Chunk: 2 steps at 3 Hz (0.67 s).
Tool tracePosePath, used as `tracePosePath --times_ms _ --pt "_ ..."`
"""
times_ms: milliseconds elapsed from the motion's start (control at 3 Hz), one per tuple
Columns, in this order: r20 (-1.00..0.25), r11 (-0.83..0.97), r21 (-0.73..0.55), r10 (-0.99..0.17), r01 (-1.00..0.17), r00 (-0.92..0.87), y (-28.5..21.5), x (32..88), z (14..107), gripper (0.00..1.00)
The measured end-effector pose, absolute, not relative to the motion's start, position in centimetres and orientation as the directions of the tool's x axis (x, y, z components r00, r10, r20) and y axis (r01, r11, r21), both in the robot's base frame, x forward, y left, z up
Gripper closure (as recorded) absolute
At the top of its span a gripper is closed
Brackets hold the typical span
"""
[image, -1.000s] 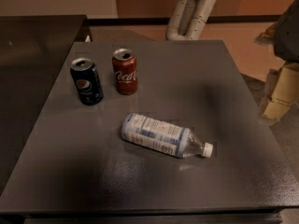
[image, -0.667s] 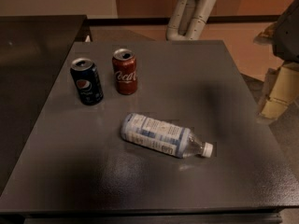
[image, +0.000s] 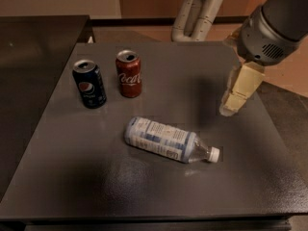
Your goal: Pick coke can
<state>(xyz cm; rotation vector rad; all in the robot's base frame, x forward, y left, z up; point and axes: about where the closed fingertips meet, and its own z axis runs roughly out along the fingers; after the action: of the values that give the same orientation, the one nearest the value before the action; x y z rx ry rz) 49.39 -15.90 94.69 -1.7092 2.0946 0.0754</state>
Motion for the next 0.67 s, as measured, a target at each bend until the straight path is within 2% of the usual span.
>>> tracePosePath --times_ms 667 --pt "-0.458 0.211 -0.212 -0.884 -0.954 -0.093 -11.2 53.0 93.1 0.0"
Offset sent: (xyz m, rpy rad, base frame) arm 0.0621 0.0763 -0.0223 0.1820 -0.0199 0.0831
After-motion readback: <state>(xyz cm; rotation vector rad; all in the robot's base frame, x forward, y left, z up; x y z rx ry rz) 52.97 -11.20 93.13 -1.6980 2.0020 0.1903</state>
